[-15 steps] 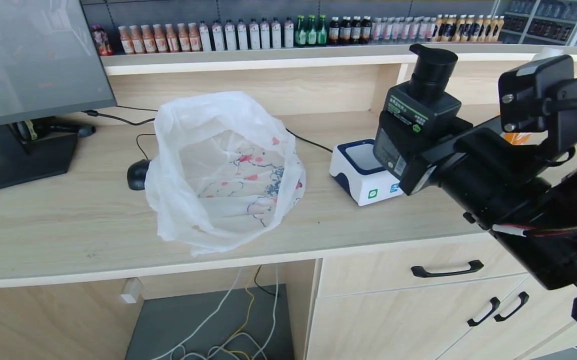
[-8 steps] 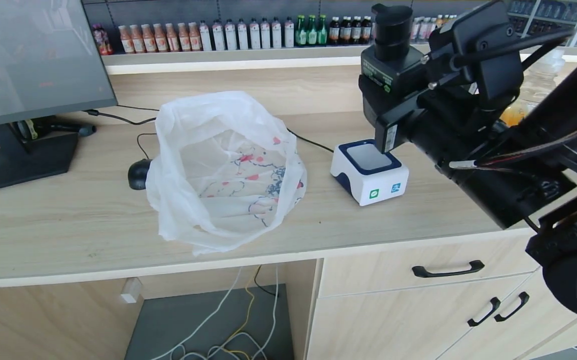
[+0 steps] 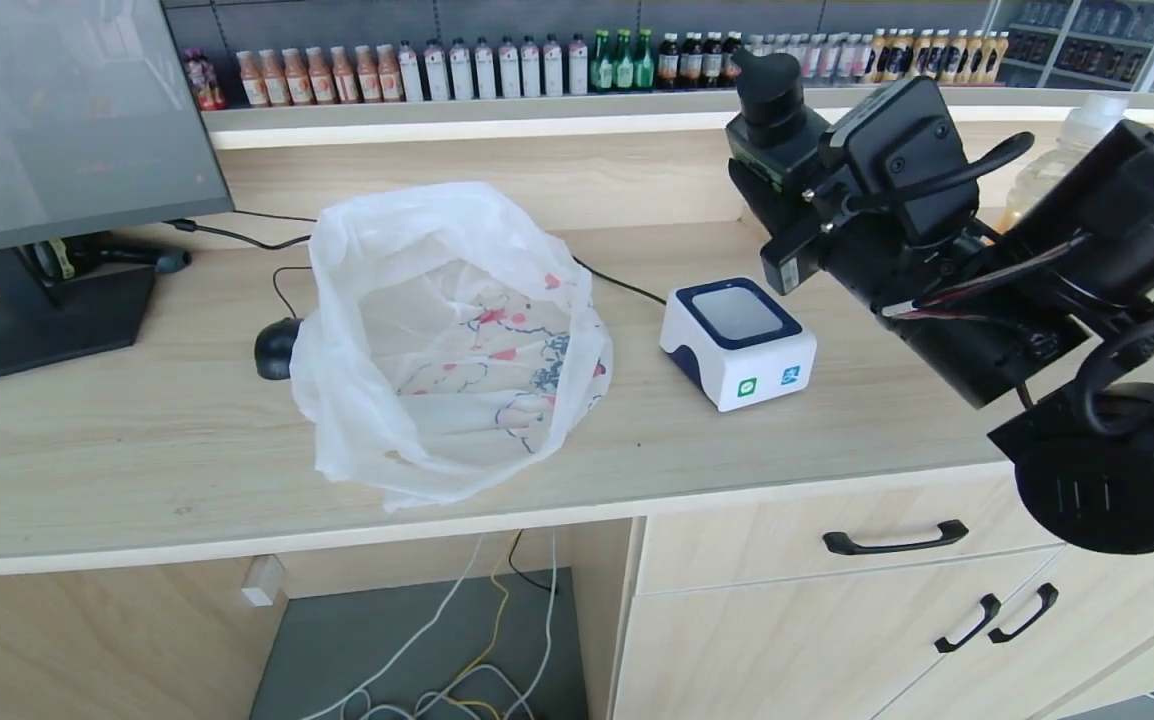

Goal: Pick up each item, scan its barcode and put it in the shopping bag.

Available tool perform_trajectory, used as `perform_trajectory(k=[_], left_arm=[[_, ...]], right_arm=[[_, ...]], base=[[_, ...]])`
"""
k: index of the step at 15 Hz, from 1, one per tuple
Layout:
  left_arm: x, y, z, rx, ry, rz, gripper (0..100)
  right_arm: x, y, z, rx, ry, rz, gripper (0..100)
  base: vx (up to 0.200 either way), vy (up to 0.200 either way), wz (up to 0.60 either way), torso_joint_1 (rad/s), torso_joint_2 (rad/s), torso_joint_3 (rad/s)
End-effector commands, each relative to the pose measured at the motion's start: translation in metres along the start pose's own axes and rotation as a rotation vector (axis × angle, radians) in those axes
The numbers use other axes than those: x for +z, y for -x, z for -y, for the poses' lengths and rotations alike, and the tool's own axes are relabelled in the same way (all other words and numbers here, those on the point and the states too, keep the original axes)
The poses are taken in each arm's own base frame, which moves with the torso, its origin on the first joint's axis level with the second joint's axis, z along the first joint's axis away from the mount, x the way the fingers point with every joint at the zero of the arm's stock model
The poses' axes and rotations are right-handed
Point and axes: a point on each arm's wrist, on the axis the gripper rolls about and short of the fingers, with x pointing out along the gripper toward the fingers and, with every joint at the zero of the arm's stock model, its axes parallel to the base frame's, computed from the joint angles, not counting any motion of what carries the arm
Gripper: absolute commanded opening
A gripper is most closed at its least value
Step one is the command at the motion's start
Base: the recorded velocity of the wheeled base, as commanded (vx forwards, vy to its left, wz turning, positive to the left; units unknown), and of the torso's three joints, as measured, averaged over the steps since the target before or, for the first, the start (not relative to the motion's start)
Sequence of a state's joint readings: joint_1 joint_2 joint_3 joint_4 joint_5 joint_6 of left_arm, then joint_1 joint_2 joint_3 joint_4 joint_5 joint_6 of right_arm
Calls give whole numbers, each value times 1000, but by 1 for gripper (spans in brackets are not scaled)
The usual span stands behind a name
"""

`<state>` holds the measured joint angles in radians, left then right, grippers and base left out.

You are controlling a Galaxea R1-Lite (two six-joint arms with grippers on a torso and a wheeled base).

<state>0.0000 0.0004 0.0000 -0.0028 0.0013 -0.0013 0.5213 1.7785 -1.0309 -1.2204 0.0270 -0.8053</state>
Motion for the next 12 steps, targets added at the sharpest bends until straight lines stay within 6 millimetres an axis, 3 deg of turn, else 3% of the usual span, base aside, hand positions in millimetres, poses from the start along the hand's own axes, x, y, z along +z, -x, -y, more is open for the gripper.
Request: perform_trajectory(k=[1, 4, 12], left_arm=[[0, 0, 0, 0, 0, 2, 100], [0, 0, 0, 0, 0, 1, 100], [0, 0, 0, 0, 0, 1, 100]], right_arm=[[-14, 1, 3, 12, 35, -18, 0], [-33, 2, 0, 124, 113, 42, 0], [-49, -1, -16, 234, 129, 91, 0]], base=[[0, 0, 0, 0, 0, 0], [0, 0, 0, 0, 0, 0], [0, 0, 0, 0, 0, 0]])
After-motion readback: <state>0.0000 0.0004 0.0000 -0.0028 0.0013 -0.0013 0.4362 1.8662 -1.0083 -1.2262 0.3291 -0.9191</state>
